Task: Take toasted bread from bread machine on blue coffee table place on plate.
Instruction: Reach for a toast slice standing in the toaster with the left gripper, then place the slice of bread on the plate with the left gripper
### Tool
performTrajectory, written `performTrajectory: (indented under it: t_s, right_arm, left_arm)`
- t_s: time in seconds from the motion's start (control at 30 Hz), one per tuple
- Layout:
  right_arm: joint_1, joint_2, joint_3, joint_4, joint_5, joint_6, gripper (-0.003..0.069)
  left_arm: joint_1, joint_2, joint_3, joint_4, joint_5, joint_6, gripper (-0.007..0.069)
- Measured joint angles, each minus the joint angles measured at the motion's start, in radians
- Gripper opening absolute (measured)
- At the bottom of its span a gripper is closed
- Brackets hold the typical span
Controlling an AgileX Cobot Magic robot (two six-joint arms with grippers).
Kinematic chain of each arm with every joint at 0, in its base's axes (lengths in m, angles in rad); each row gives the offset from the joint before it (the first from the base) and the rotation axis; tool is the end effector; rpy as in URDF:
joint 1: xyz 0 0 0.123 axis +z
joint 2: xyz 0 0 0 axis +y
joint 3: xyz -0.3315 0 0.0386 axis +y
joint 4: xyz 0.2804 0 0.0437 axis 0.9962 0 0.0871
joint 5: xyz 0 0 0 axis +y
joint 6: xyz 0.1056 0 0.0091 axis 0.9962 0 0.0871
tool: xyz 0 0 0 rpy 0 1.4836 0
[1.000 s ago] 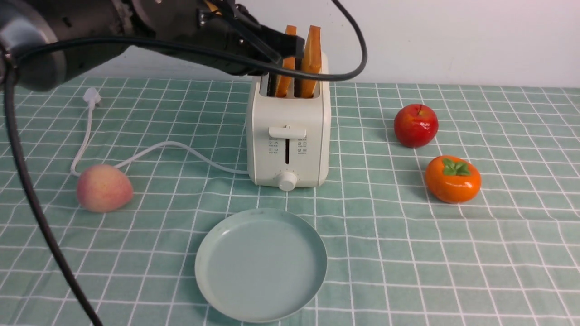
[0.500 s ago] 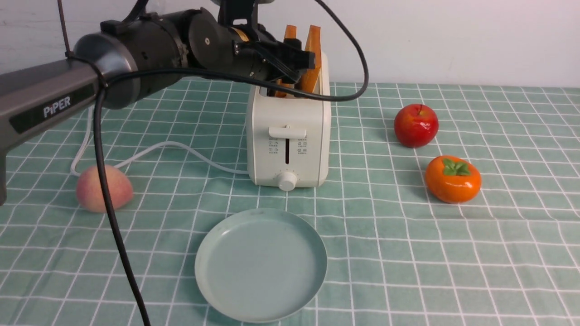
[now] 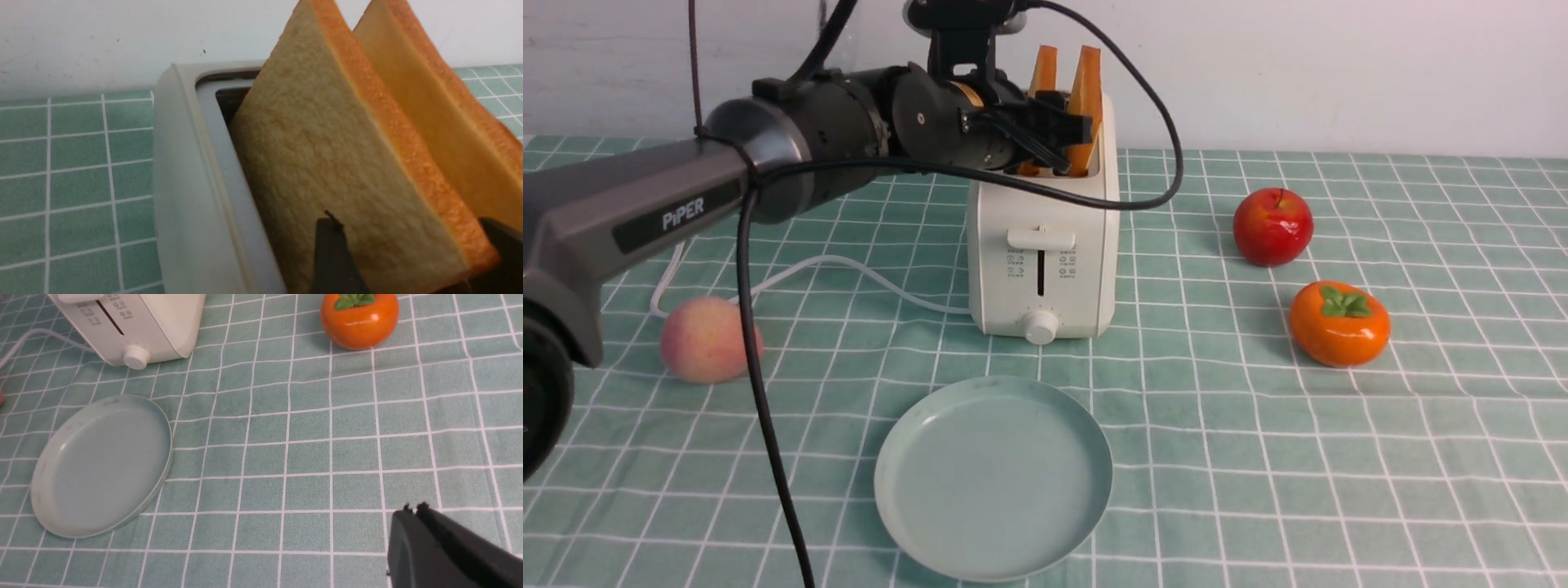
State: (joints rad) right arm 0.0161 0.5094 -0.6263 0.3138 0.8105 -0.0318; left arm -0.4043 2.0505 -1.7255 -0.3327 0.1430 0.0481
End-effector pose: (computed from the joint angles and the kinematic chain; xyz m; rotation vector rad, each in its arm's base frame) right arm 0.0887 0.0252 0.3376 0.0540 2.1567 0.3611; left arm 0.5179 -0.2270 0.3124 0.1527 1.9705 -0.4967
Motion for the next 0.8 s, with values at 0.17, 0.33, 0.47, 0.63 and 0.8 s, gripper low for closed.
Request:
performTrajectory:
  t_s: [0.17,0.33,0.47,0.63,0.8]
  right_arm:
    - [0.0,0.0,0.0,0.004,0.0,0.0,0.0004]
    - [0.0,0.0,0.0,0.008,0.0,0.0,0.0012]
    - [0.0,0.0,0.0,0.008,0.0,0.0,0.0015]
    - [0.0,0.0,0.0,0.008,0.0,0.0,0.0017]
    - [0.0,0.0,0.0,0.013,0.0,0.0,0.002]
  left_arm:
    - [0.001,-0.02,0.0,0.04,0.014,0.048,0.0062]
    - [0.001,-0.111,0.0,0.111,0.097,0.073,0.0081]
    - [0.001,-0.234,0.0,0.161,0.229,0.05,0.0081]
    - [0.001,-0.373,0.0,0.198,0.489,-0.06,0.0081]
    - [0.0,-0.453,0.019,0.214,0.827,-0.113,0.0081]
